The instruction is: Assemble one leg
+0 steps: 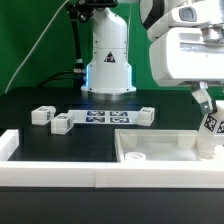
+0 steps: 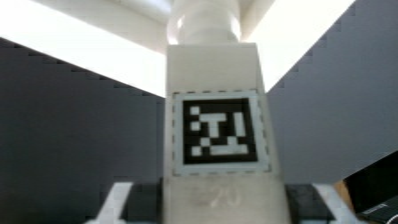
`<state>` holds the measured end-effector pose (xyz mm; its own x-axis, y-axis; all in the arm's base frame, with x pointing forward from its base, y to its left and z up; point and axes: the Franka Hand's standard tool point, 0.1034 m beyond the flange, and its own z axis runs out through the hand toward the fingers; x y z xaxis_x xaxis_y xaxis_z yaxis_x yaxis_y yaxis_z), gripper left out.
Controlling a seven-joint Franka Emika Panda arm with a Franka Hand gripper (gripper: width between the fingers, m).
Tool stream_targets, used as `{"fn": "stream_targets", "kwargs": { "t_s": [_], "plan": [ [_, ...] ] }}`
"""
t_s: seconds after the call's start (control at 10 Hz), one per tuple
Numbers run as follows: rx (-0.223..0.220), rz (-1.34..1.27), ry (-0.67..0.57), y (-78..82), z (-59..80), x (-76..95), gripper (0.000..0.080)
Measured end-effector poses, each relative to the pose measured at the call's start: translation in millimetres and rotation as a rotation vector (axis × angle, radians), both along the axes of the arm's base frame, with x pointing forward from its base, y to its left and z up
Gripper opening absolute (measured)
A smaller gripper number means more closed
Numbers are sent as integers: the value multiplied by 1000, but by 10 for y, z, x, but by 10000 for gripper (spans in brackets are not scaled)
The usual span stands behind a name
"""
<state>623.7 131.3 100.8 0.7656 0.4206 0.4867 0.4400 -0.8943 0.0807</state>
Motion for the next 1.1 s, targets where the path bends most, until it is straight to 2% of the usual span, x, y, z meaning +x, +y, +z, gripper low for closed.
{"fn": "stream_targets", "kwargs": {
  "t_s": [0.5,0.8,1.1],
  "plan": [
    [6,-4,-8,-12,-83,1,294],
    [6,-19,-5,-111,-128,-25,294],
    [21,-34,-56,-163,-126,-56,294]
  ]
}}
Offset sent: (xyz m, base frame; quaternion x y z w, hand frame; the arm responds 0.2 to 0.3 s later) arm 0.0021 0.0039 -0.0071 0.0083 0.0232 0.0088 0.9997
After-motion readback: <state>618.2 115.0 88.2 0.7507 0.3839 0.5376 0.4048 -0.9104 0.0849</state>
